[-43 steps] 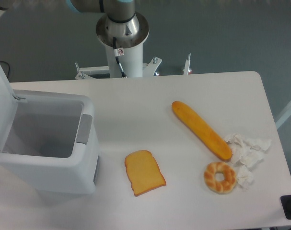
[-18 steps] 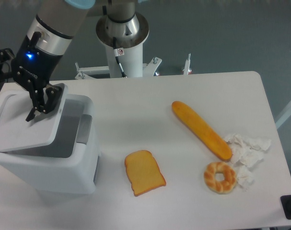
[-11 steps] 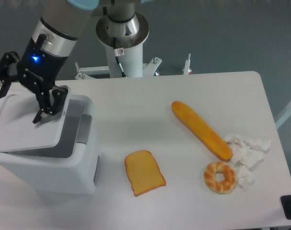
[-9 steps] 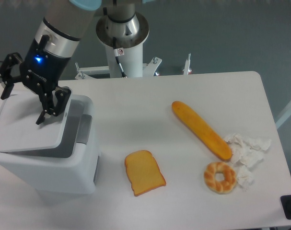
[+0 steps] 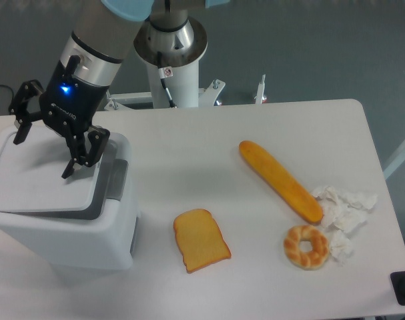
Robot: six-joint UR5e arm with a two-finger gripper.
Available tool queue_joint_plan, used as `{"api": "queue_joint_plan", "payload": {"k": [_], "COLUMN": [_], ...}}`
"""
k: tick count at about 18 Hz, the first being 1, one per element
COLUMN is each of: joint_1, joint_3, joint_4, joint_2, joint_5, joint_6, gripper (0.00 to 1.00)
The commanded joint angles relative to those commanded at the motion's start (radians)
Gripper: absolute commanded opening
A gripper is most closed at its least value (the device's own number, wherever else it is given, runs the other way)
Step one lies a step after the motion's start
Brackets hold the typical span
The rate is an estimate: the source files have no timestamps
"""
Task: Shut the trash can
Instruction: 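Press the lid down onto the can rim with the gripper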
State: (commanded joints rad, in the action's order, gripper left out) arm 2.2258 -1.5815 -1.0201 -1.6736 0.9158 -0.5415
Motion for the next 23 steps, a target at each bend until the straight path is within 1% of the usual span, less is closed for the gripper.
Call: {"api": "queue_joint_plan", "payload": {"k": [23], "joint_1": [0.031], "joint_3": [-0.009], "joint_4": [0.0], "joint_2": [-0.002], "joint_5": [0.0], "joint_6": [-0.015], "gripper": [1.0]}}
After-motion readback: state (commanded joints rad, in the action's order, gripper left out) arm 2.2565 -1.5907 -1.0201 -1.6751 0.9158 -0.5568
